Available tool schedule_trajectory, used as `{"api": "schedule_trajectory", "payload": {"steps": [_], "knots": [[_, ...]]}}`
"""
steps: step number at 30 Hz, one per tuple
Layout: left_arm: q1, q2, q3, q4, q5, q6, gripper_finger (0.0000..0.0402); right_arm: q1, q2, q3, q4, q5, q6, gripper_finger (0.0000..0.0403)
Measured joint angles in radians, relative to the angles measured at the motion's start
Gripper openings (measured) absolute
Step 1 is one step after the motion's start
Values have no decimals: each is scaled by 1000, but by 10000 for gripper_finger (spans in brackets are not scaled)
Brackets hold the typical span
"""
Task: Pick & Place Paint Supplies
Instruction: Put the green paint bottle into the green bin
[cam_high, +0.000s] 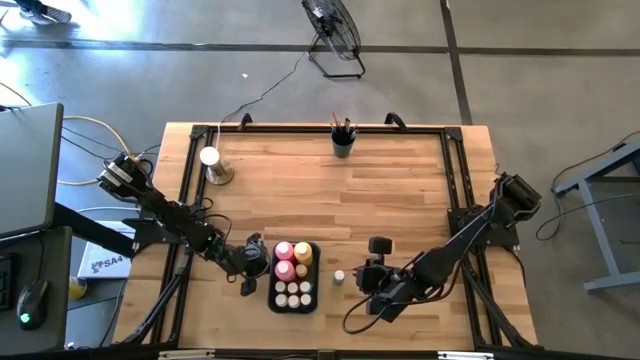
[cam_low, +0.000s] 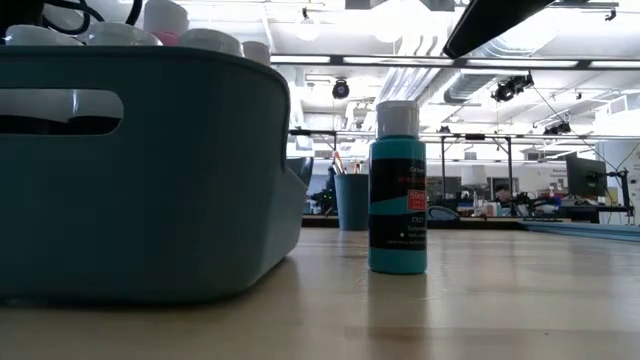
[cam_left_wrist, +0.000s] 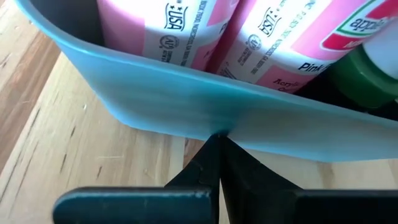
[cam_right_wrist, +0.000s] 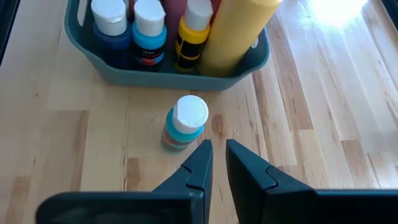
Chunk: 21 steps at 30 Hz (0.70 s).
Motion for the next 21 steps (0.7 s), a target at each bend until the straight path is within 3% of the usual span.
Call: {"api": "schedule_trajectory", "payload": {"steps": [21], "knots": [[-1,0,0,44,19,7,0,0,0,0,-1,0,-8,38]]}}
